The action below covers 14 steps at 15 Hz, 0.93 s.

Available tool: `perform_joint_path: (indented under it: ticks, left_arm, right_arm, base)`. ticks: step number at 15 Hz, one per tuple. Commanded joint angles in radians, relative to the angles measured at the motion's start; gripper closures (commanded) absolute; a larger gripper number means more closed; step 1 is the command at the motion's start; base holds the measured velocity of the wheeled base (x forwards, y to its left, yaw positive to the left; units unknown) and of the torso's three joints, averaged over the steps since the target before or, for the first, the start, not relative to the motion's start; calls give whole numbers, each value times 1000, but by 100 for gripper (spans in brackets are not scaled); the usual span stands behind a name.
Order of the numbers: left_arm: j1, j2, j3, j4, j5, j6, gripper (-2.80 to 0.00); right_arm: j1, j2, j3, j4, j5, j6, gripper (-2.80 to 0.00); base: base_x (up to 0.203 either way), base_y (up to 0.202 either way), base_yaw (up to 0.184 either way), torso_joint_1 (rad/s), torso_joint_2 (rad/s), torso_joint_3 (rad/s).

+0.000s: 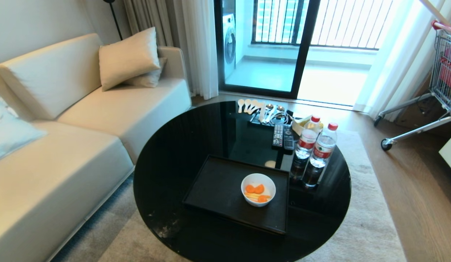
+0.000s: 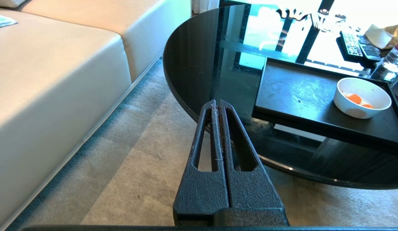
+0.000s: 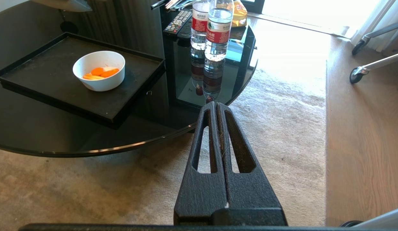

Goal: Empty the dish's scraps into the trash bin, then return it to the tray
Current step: Pick up the bowl with leftover food

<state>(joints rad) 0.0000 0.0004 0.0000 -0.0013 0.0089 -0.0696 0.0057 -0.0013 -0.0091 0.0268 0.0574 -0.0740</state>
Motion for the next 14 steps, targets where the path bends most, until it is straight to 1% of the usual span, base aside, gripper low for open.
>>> perform_joint_path:
  ticks: [1, 4, 5, 8, 10, 13, 14]
  left_arm:
    - [0, 0, 0, 0, 0, -1, 0]
    - [0, 0, 0, 0, 0, -1, 0]
    - [0, 0, 0, 0, 0, -1, 0]
    - [0, 0, 0, 0, 0, -1, 0]
    - [0, 0, 0, 0, 0, -1, 0]
    - [0, 0, 0, 0, 0, -1, 0]
    - [0, 0, 0, 0, 0, -1, 0]
  right_arm:
    - [0, 1, 0, -1, 1, 0, 0]
    - [0, 12, -2, 2, 1, -16, 0]
    - [0, 42, -4, 1, 2, -44, 0]
    - [5, 218, -76, -42, 27, -81, 0]
    - [7, 367, -176, -77, 53, -110, 0]
    - [18, 585, -340, -87, 93, -198, 0]
    - [34, 670, -397, -88, 100, -226, 0]
  base:
    - [0, 0, 0, 0, 0, 0]
    - [0, 0, 0, 0, 0, 0]
    - [0, 0, 0, 0, 0, 0]
    - [0, 0, 0, 0, 0, 0]
    - [0, 0, 0, 0, 0, 0]
    - [0, 0, 0, 0, 0, 0]
    - [0, 0, 0, 0, 0, 0]
